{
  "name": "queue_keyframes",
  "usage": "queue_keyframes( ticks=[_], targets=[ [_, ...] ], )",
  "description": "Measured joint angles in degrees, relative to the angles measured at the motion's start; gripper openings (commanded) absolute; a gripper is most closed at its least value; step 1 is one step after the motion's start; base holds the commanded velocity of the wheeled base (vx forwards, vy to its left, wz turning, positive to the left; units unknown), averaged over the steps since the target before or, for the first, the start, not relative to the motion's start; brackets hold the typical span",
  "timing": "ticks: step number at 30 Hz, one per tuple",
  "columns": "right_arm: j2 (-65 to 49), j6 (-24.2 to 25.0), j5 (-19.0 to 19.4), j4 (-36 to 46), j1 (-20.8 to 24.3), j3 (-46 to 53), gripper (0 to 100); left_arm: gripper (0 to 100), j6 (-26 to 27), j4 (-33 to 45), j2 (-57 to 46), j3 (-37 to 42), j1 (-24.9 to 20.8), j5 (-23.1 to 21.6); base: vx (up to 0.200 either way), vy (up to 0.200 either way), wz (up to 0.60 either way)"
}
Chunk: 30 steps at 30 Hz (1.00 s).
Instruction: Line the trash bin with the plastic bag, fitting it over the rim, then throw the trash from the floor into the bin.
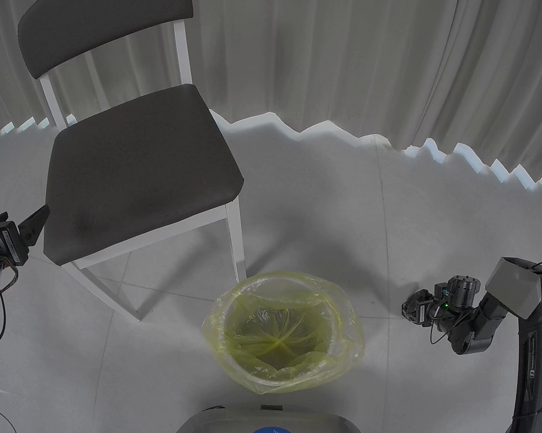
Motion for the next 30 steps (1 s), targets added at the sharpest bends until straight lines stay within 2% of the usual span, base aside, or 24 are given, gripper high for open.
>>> queue_keyframes(
  ticks=[16,30],
  targets=[
    [-1.3,0.0,0.1,-0.9,0.3,1.8,0,100,0.0,0.0,0.1,0.0,0.0,0.0,0.000,0.000,0.00],
    [-15.0,0.4,1.1,-2.5,0.7,9.9,0,100,1.9,0.0,0.1,0.4,0.0,-0.4,0.000,0.000,0.00]
  ],
)
